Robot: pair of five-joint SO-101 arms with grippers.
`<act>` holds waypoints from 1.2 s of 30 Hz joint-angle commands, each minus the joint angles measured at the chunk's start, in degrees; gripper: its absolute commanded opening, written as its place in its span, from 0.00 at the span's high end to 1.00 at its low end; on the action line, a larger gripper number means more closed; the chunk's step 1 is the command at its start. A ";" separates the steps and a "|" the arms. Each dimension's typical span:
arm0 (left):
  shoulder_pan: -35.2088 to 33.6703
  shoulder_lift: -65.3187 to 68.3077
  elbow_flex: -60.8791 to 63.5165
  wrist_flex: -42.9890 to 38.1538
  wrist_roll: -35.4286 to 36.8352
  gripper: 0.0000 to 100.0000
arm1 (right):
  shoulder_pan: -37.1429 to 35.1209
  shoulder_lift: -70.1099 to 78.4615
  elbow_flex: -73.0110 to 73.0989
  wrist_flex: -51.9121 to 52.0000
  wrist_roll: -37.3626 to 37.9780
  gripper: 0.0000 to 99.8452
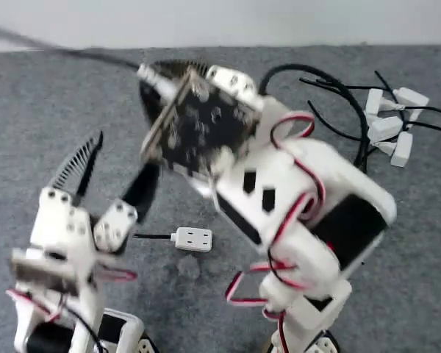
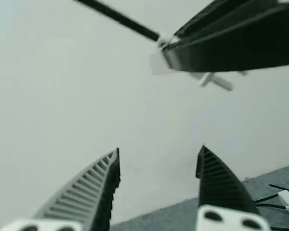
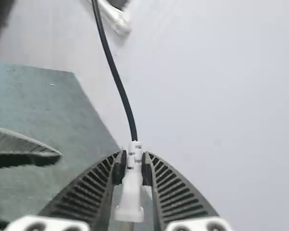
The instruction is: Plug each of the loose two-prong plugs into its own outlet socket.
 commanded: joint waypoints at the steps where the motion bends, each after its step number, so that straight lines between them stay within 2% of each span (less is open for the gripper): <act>1: 5.36 -6.59 -0.04 0.53 -4.40 0.76 | -6.55 -3.38 -1.49 3.12 0.88 0.99; 6: 7.91 -13.71 -1.27 0.62 -6.33 0.76 | -9.63 -3.82 2.20 3.65 0.62 0.99; 10: 7.38 -13.63 -2.24 0.44 -6.59 0.76 | -13.67 -4.44 7.91 3.74 0.44 0.99; 12: 7.38 -13.63 -1.80 0.35 -6.86 0.76 | -13.93 -5.58 8.97 3.74 0.35 0.99; 15: 7.38 -13.63 -1.45 0.26 -10.90 0.76 | -13.93 -7.34 11.52 3.82 0.35 0.99; 19: 7.38 -13.63 0.84 -1.58 -11.60 0.76 | -13.85 -11.30 18.55 3.47 -0.62 0.99; 28: 7.82 -13.63 1.80 -2.20 -10.99 0.76 | -16.13 -21.14 29.98 3.74 -1.49 0.99; 36: 7.47 -13.63 2.68 -2.20 -6.95 0.76 | -16.57 -26.15 35.96 3.65 -4.57 0.99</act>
